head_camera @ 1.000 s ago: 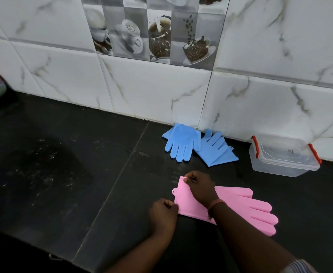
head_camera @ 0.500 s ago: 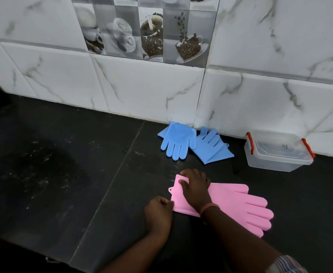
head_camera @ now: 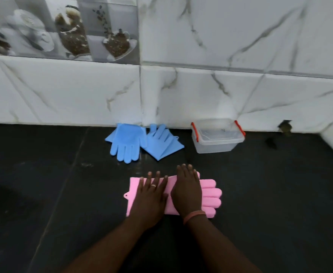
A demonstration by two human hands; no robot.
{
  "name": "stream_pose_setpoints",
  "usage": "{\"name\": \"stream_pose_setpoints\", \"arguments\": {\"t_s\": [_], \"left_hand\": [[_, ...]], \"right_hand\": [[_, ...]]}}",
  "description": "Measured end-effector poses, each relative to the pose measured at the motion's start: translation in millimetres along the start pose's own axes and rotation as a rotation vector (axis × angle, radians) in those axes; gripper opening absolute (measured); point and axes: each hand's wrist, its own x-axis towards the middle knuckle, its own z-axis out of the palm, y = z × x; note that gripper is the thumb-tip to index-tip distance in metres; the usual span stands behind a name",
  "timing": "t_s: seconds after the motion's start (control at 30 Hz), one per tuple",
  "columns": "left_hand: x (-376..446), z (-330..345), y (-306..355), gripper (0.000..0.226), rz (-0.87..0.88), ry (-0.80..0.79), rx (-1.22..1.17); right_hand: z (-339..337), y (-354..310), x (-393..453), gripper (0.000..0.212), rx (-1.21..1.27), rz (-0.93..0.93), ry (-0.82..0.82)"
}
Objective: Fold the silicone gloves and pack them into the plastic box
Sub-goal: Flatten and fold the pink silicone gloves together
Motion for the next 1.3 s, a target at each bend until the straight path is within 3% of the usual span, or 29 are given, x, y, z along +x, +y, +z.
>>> {"name": "stream_pose_setpoints", "arguments": {"t_s": [0.17, 0.63, 0.7, 0.83, 0.9, 1.03, 1.17, 1.23, 1.3], "left_hand": [[-4.6, 17.4, -8.5, 0.070, -0.024, 0.037, 0.098], [-1.0, 11.1, -6.4, 0.069, -0.092, -0.008, 0.143], [-1.0, 6.8, -3.9, 0.068, -0.174, -0.001, 0.127], [-15.5, -10.8, -1.2, 0.067, -0.656, 0.109, -0.026], [-25.8, -17.5, -1.1, 0.061, -0.801, 0.147, -0.041], [-29.2, -25.4, -13.4, 0.035, -0.897, 0.242, -0.318], [-21.2, -41.0, -26.4, 0.011, -0.964, 0.106, -0.478], [-14.8, -48.9, -26.3, 0.016, -0.945, 0.033, -0.470], [-9.8, -53.0, -25.5, 0.006, -0.965, 0.015, -0.522]], "right_hand": [[16.4, 34.7, -18.5, 0.062, -0.024, 0.135, -0.040], [30.6, 40.7, -16.9, 0.066, -0.025, 0.167, -0.041], [29.2, 39.9, -16.8, 0.066, -0.027, 0.165, -0.046], [29.5, 38.7, -17.2, 0.065, -0.051, 0.167, -0.019], [29.5, 38.4, -18.0, 0.064, -0.062, 0.166, -0.021], [27.4, 37.7, -17.2, 0.064, -0.072, 0.166, -0.037], [26.3, 37.9, -17.4, 0.064, -0.069, 0.169, -0.051], [26.1, 37.2, -17.3, 0.064, -0.072, 0.173, -0.050], [26.3, 36.3, -16.7, 0.063, -0.073, 0.178, -0.043]]}}
